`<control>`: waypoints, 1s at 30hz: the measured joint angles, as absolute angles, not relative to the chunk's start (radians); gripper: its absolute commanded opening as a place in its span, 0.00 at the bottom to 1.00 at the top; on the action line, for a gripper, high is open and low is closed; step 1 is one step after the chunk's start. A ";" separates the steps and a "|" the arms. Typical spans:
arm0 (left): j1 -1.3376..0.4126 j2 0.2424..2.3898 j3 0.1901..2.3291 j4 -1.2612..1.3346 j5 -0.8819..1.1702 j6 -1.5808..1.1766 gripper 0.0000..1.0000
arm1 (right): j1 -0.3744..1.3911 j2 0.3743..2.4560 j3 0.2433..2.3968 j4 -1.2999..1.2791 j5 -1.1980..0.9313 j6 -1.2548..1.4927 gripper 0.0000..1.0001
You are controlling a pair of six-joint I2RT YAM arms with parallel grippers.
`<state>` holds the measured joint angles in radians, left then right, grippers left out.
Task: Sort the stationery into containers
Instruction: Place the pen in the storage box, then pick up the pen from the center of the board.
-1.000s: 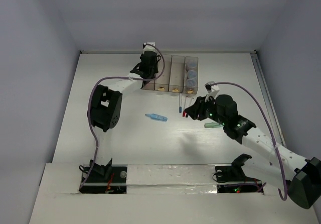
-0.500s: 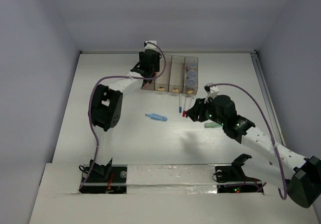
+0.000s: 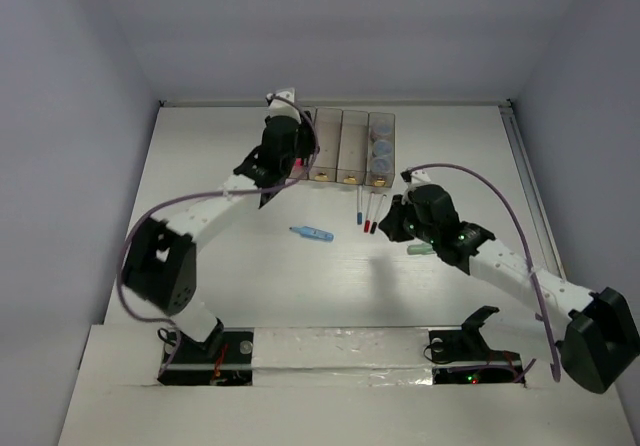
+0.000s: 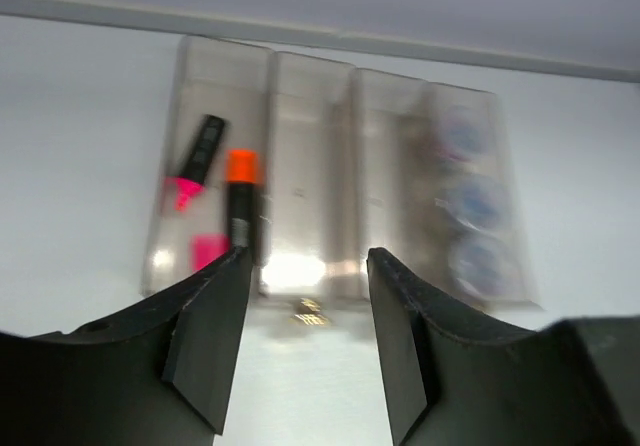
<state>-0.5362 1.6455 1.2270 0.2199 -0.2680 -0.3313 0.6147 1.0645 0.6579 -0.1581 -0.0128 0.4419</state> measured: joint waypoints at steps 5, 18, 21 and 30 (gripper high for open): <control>-0.727 1.295 0.904 0.347 -0.285 -0.422 0.41 | 0.614 1.253 0.731 -0.183 0.141 0.469 0.43; -0.816 0.801 0.427 0.293 -0.285 -0.597 0.40 | 0.564 1.693 0.960 -0.171 0.305 0.477 0.40; -0.818 0.735 0.402 0.285 -0.275 -0.611 0.40 | 0.563 1.741 0.986 -0.173 0.328 0.482 0.37; -0.818 0.681 0.368 0.236 -0.264 -0.610 0.40 | 0.563 1.794 1.026 -0.153 0.360 0.507 0.00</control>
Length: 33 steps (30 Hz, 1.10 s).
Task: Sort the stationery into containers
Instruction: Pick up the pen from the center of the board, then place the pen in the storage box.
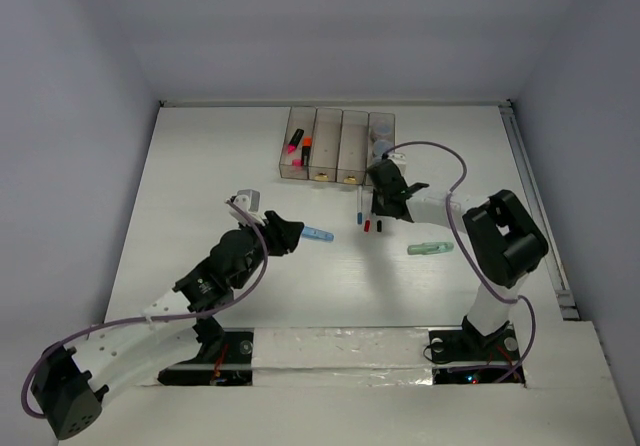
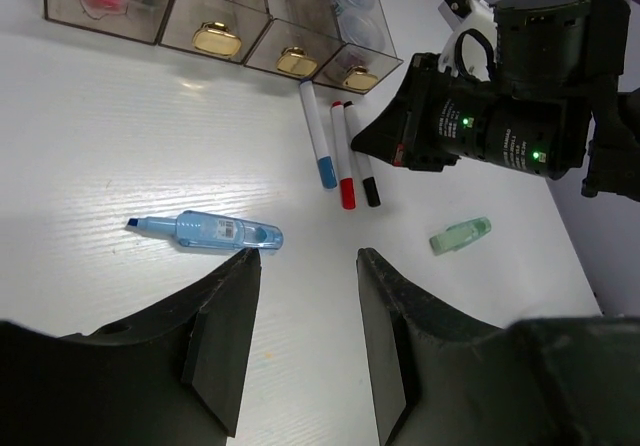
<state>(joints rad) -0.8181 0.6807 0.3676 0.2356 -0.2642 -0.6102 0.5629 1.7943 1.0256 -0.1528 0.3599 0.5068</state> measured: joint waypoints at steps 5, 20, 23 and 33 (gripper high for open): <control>-0.818 0.669 0.366 0.227 -0.262 -0.607 0.40 | 0.564 1.746 0.978 -0.155 0.368 0.520 0.00; -0.818 0.680 0.352 0.220 -0.262 -0.601 0.40 | 0.598 1.659 1.304 -0.190 0.260 0.398 0.00; -0.818 0.676 0.350 0.220 -0.262 -0.602 0.39 | 0.596 1.797 1.454 -0.180 0.237 0.384 0.00; -0.818 0.669 0.335 0.212 -0.263 -0.602 0.39 | 0.596 2.148 1.798 -0.185 0.214 0.422 0.09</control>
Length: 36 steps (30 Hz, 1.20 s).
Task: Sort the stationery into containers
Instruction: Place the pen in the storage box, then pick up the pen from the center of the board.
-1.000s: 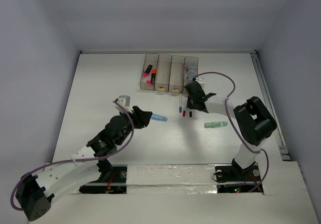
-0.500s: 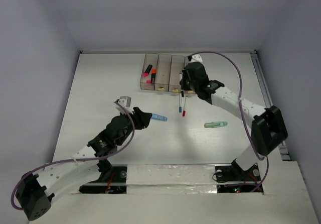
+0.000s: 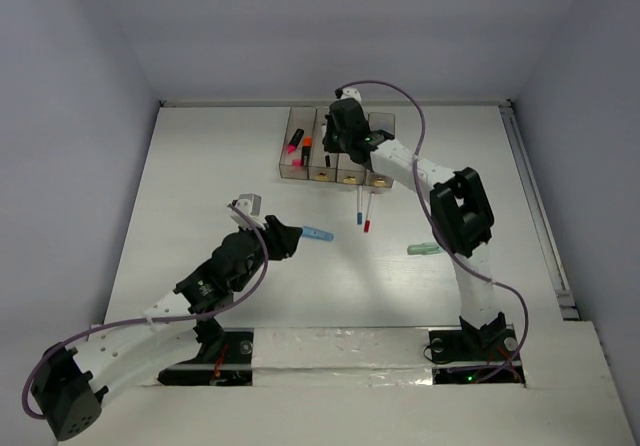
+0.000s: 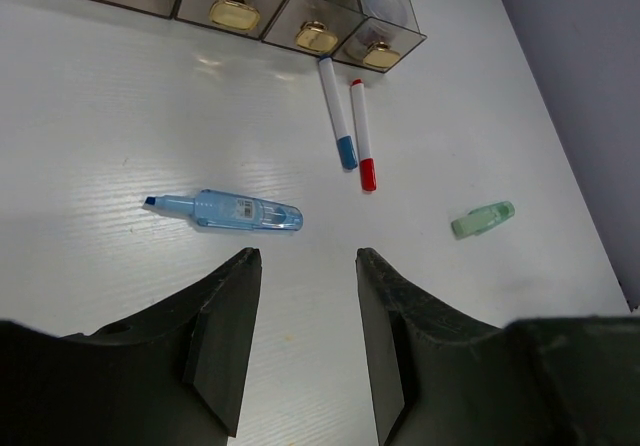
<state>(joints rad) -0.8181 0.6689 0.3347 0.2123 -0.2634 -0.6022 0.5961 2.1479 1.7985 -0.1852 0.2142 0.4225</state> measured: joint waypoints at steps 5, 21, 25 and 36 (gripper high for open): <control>-0.818 0.673 0.334 0.220 -0.252 -0.607 0.34 | 0.596 2.248 1.905 -0.213 0.237 0.446 0.61; -0.944 1.277 0.602 0.329 -0.250 -0.643 0.27 | 0.582 1.648 1.322 -0.145 0.285 0.395 0.49; -0.976 1.505 0.779 0.343 -0.286 -0.632 0.33 | 0.576 1.374 1.074 -0.113 0.308 0.400 0.50; -0.984 1.896 1.103 0.236 -0.421 -0.611 0.39 | 0.550 0.985 0.741 -0.218 0.336 0.424 0.50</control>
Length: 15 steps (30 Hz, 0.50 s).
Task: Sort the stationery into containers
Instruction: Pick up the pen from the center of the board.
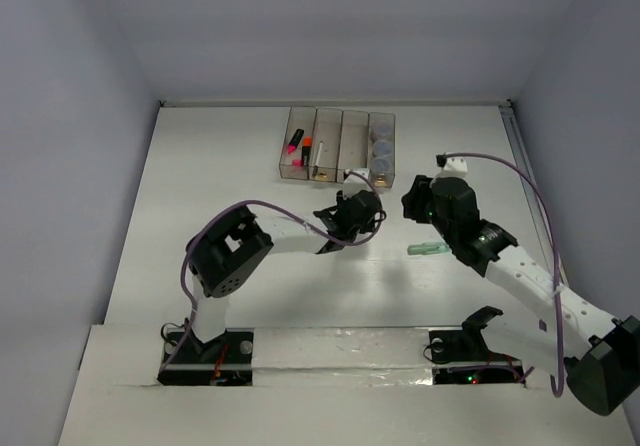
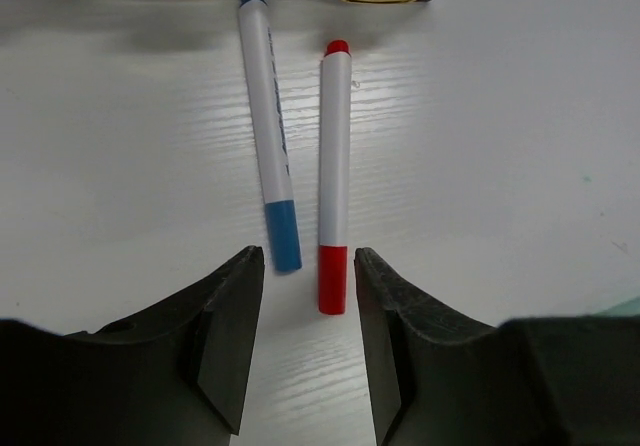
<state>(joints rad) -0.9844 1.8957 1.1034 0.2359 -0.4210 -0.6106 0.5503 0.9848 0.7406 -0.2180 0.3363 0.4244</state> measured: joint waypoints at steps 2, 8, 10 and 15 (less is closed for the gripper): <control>-0.984 1.924 1.142 0.209 -0.445 -0.605 0.39 | 0.550 0.953 0.707 -0.225 0.322 0.431 0.50; -0.973 2.013 1.258 0.159 -0.484 -0.591 0.38 | 0.550 0.908 0.609 -0.233 0.271 0.457 0.50; -0.966 2.034 1.278 0.148 -0.489 -0.588 0.38 | 0.550 0.896 0.587 -0.237 0.253 0.464 0.50; -0.946 2.054 1.296 0.130 -0.506 -0.593 0.34 | 0.550 0.858 0.560 -0.239 0.224 0.472 0.50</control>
